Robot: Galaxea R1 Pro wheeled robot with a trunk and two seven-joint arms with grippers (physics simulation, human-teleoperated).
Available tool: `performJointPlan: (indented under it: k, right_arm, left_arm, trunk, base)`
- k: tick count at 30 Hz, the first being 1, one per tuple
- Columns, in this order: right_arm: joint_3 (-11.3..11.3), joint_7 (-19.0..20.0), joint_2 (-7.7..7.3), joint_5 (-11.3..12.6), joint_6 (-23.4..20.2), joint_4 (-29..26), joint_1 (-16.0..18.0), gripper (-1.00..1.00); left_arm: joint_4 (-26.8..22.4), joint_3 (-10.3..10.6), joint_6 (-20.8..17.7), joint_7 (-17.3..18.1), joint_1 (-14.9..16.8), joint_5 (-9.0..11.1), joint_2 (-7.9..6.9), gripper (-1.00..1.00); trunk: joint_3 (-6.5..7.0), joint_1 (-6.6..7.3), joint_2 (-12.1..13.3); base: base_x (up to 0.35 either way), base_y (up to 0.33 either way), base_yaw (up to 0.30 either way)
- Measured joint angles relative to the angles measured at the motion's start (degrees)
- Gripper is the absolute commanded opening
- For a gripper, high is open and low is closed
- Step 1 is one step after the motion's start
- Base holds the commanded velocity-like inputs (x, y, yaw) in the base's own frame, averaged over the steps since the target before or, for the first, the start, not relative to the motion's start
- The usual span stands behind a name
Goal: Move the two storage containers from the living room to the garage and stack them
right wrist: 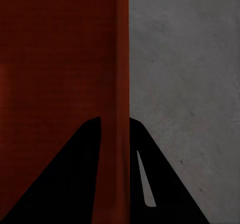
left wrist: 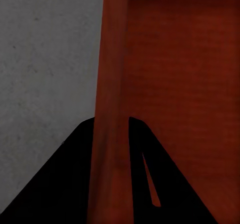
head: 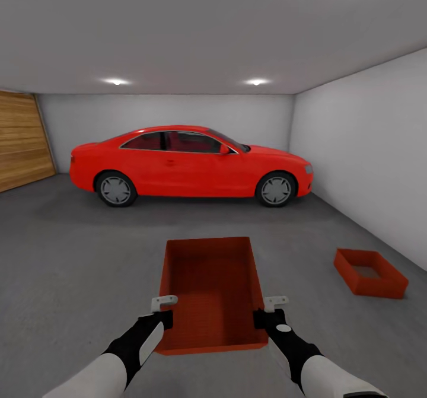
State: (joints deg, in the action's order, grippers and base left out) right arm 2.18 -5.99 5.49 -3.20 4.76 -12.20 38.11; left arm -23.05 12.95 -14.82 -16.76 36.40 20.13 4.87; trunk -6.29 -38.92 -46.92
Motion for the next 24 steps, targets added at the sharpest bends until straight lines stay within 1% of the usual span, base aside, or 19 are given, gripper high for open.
performJointPlan:
  k: [24]
  right_arm:
    - [0.0, 0.0, -0.01, 0.0, 0.2, 0.0, 0.0, -1.00]
  left_arm:
    - [0.0, 0.0, 0.2, 0.1, 0.0, 0.0, 0.01, -1.00]
  trunk:
    - [0.00, 0.00, 0.0]
  base:
    - [0.322, 0.000, 0.000]
